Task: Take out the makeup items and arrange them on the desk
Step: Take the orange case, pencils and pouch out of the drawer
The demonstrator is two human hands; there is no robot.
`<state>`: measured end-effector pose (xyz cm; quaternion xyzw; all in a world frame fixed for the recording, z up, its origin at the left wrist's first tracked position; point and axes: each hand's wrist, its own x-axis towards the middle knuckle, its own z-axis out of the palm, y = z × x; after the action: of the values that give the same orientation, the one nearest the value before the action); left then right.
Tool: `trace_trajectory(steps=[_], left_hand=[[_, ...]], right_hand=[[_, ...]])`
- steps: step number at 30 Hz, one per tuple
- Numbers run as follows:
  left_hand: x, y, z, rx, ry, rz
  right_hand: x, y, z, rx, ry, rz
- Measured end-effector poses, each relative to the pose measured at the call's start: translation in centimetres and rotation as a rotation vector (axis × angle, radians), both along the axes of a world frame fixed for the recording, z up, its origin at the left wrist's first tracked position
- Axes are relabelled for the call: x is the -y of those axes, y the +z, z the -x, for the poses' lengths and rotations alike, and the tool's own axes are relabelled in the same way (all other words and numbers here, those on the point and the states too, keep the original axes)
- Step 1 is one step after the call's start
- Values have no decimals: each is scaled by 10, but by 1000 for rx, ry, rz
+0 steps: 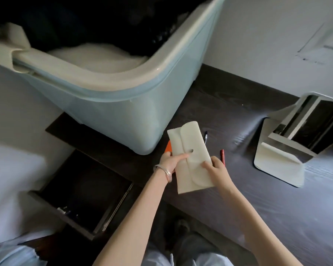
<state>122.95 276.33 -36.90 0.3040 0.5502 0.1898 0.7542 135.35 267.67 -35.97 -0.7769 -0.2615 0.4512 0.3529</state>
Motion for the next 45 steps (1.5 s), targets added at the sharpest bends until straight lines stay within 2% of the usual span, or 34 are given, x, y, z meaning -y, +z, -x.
trace_trajectory(steps=[5, 10, 15, 18, 23, 28, 31, 35, 42, 45], left_hand=[[-28, -14, -16, -71, 41, -109], [-24, -1, -9, -56, 87, -78], [-14, -9, 23, -88, 225, -11], [-5, -14, 56, -72, 314, -21], [10, -26, 139, -72, 527, 43], [22, -35, 230, -118, 660, 50], [29, -41, 281, -169, 731, 77], [39, -63, 339, -231, 763, 222], [50, -112, 385, -202, 752, 510], [47, -125, 389, -83, 836, 574]], right_hand=[[-29, -9, -15, -41, -22, -21], [-39, -17, -19, 79, 45, 62], [-38, -4, 4, 251, 110, 31], [-36, 1, 33, 347, 207, -61], [-39, 2, 116, 243, 482, -105], [-51, -15, 211, 80, 698, 26], [-57, -31, 266, 0, 746, 89], [-58, -58, 334, -100, 803, 235], [-36, -102, 420, -169, 812, 477], [-28, -115, 434, -212, 787, 562]])
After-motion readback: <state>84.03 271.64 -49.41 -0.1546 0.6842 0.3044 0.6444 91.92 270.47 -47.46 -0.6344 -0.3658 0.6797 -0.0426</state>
